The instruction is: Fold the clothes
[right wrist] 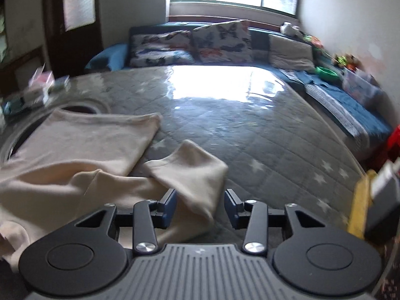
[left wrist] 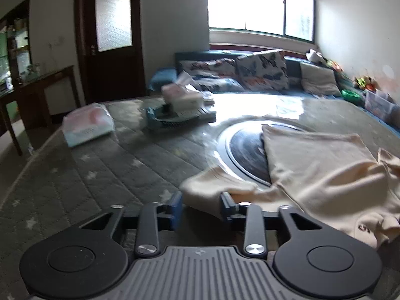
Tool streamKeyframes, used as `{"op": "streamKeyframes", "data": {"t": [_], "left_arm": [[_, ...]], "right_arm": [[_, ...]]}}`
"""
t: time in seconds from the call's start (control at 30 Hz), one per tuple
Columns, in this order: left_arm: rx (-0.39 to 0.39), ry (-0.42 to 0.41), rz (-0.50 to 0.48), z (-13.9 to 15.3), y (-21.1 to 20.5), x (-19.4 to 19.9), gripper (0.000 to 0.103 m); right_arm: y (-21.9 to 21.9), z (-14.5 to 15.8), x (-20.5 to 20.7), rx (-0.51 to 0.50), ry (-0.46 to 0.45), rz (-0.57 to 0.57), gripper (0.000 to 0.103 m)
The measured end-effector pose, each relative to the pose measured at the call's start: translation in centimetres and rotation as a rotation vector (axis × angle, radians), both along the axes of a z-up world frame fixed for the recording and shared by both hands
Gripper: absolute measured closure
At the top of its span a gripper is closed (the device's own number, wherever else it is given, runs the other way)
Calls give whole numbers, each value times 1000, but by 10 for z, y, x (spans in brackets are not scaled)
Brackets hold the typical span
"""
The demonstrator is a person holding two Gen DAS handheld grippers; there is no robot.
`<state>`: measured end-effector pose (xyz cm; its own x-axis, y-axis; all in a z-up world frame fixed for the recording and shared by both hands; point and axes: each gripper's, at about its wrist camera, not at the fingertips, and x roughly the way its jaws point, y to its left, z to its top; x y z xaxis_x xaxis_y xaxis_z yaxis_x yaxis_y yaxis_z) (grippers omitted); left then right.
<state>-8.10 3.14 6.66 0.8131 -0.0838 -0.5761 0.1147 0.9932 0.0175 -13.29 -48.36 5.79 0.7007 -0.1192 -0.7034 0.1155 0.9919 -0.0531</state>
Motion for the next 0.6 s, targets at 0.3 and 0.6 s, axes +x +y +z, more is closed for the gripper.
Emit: {"op": "streamKeyframes", "data": {"t": [0.3,0.6], "left_arm": [[5,-40,-29,13,-5,-3,61],[-43,6,-309,-1,-91,8,63]], "right_arm": [[-6,-11,26,-110,1,-68,49],[-49,5,5,-124,-40,-258,45]]}}
